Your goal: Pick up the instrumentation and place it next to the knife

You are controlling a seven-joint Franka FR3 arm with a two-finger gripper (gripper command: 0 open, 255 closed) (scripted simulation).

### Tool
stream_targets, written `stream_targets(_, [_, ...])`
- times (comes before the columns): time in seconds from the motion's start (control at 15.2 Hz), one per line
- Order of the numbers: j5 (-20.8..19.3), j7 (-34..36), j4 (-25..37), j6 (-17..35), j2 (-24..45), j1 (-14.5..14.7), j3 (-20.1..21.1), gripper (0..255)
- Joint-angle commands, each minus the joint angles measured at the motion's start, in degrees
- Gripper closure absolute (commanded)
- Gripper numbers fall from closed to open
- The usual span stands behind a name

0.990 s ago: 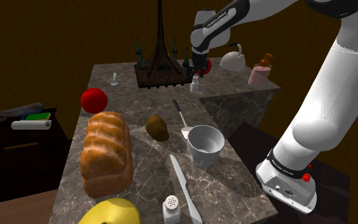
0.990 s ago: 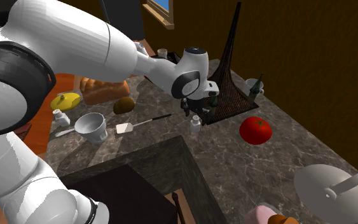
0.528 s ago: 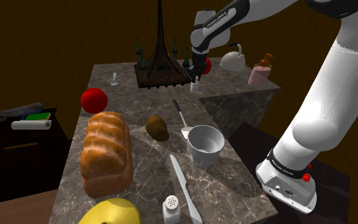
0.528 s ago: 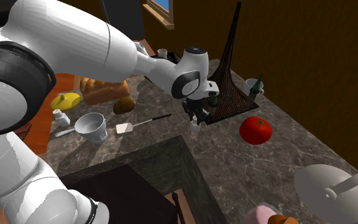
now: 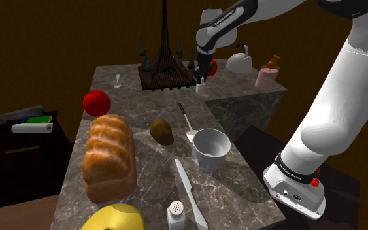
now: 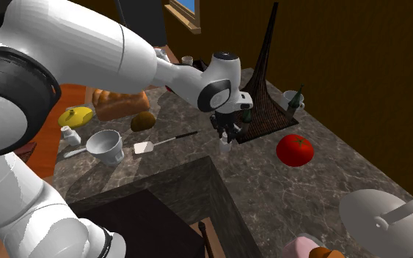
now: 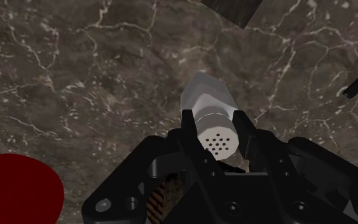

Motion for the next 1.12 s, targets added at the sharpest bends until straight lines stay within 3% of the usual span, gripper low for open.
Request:
stream_targets(0.0, [-0.1,0.0,0.7,-1.3,-0.6,0.0,0.0,255])
stream_targets(1.06, [-1.0,0.3,7.8,-13.2,-5.5,0.2,0.1,255])
